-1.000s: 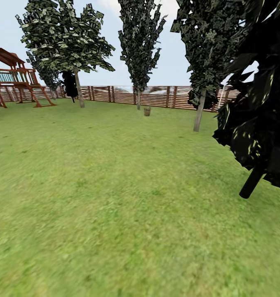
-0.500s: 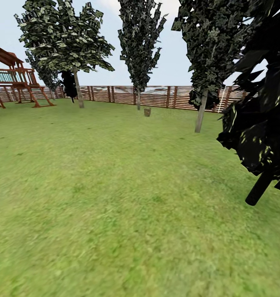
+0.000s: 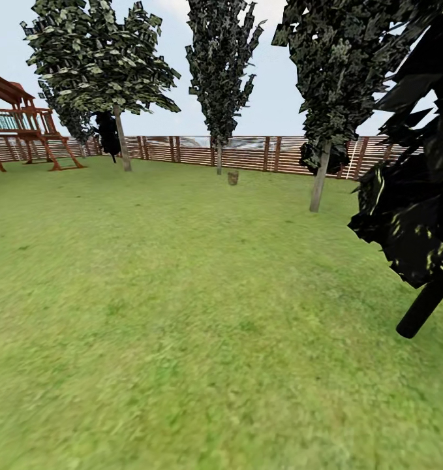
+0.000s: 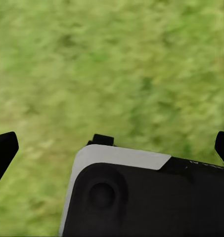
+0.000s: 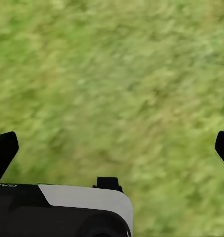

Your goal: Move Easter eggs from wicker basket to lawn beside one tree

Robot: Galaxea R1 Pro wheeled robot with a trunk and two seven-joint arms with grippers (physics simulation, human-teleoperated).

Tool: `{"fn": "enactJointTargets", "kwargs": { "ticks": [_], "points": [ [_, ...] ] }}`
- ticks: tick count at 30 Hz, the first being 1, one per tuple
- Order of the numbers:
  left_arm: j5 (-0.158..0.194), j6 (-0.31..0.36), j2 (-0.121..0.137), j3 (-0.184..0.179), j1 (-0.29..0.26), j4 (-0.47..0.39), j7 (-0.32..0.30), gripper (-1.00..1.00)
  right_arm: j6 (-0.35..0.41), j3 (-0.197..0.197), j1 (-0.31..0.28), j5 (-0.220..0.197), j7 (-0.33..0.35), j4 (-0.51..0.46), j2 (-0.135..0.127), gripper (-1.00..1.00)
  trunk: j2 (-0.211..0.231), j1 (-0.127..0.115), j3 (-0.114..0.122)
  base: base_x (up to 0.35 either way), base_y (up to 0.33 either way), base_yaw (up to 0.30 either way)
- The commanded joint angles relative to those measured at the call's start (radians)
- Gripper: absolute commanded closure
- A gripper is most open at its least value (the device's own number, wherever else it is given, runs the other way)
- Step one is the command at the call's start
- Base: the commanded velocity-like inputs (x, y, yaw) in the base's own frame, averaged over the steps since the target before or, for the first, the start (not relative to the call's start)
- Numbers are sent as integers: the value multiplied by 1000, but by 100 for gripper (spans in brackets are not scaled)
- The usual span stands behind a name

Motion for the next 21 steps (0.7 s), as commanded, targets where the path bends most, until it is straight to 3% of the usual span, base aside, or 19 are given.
{"fn": "enactJointTargets", "kwargs": {
  "ticks": [1, 5, 10, 21],
  "points": [
    [5, 0, 0, 1, 0, 0, -1, -100, -2, 5, -1, 5, -9, 1, 0, -100, -1, 1, -1, 332, -109, 0],
    [5, 7, 1, 1, 0, 0, -1, -100, -2, 5, -1, 5, -9, 1, 0, -100, -1, 1, -1, 332, -115, 0],
    [6, 63, 3, 2, 0, -3, -1, -100, -2, 5, -1, 5, -9, 1, 0, -100, -1, 1, -1, 332, -122, 0],
    [6, 69, 4, 3, 0, -3, -1, -100, -2, 5, -1, 5, -9, 2, 0, -100, -1, 1, -1, 332, -127, 0]
  ]
}}
